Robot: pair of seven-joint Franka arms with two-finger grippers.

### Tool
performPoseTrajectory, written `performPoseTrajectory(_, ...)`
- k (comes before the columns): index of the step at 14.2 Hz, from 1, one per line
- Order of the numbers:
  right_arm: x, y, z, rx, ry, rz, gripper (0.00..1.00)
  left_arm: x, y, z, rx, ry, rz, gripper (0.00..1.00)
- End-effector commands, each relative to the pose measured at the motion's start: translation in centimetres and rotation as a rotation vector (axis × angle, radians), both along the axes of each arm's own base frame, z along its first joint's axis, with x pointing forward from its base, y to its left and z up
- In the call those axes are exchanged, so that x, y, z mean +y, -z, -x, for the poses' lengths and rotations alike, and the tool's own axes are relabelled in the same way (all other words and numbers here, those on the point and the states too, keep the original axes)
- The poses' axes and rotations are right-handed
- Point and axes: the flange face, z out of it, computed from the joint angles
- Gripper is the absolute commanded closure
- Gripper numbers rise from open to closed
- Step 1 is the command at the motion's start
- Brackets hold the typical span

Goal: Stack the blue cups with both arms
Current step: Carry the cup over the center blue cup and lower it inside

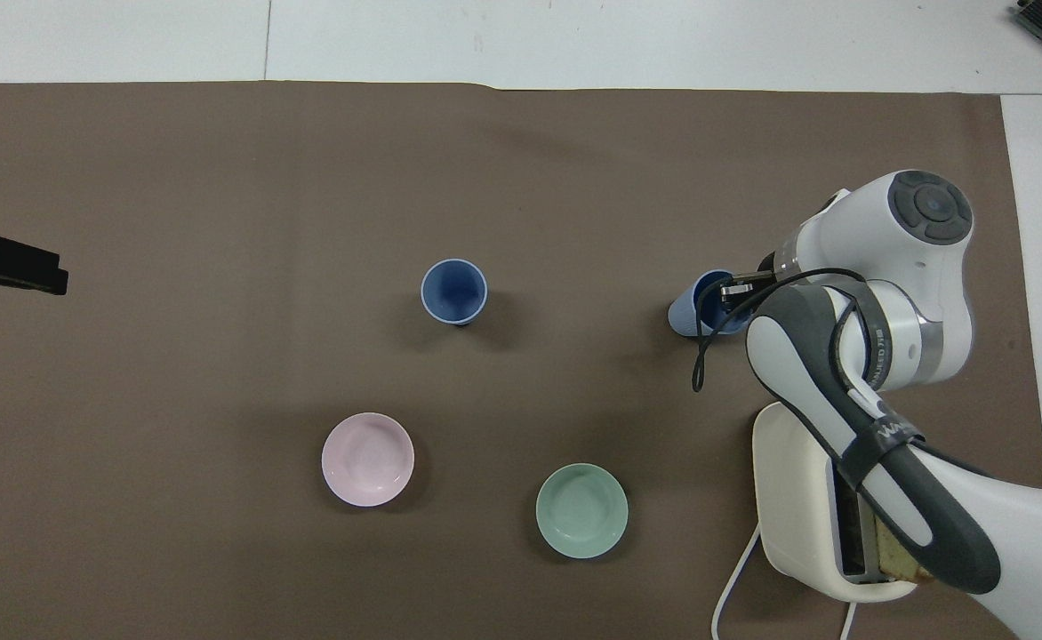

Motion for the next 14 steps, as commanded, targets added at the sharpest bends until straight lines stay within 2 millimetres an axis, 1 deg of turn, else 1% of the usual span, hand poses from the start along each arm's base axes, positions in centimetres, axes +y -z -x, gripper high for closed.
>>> performPoseTrajectory(1,0.5,-1.3,-0.1,-0.002,0.001,0.004,1.00,0.3,-0.3,0.4,-0.009,0.002,0.008,0.00)
performPoseTrajectory(2,0.7,-2.2,-0.4,0.000,0.000,0.003,1.00,0.3,-0.3,0.4,-0.009,0.004,0.007,0.00)
performPoseTrajectory(4,1.7,-4.6,-1.1,-0.009,0.019,-0.001,1.00,0.3,-0.3,0.4,-0.007,0.004,0.007,0.00)
performPoseTrajectory(7,6.0,-8.6,-1.9,-0.064,0.140,-0.032,1.00,0.3,-0.4,0.4,-0.010,0.004,0.008,0.00)
performPoseTrajectory(8,7.1,-10.0,-2.3,-0.083,0.194,-0.048,1.00,0.3,-0.3,0.4,-0.007,0.004,0.007,0.00)
performPoseTrajectory(9,8.7,-10.6,-2.7,-0.092,0.220,-0.064,1.00,0.3,-0.4,0.4,-0.009,0.002,0.008,0.00)
performPoseTrajectory(10,10.7,-11.6,-3.0,-0.097,0.240,-0.079,1.00,0.3,-0.3,0.4,-0.007,0.004,0.007,0.00)
performPoseTrajectory(11,13.0,-11.9,-2.8,-0.090,0.258,-0.083,1.00,0.4,-0.4,0.4,-0.009,0.001,0.008,0.00)
performPoseTrajectory(13,18.0,-12.6,-1.6,-0.104,0.280,-0.097,1.00,0.3,-0.3,0.4,-0.007,0.002,0.007,0.00)
performPoseTrajectory(14,20.2,-13.4,-1.2,-0.112,0.297,-0.108,1.00,0.3,-0.4,0.4,-0.010,0.002,0.008,0.00)
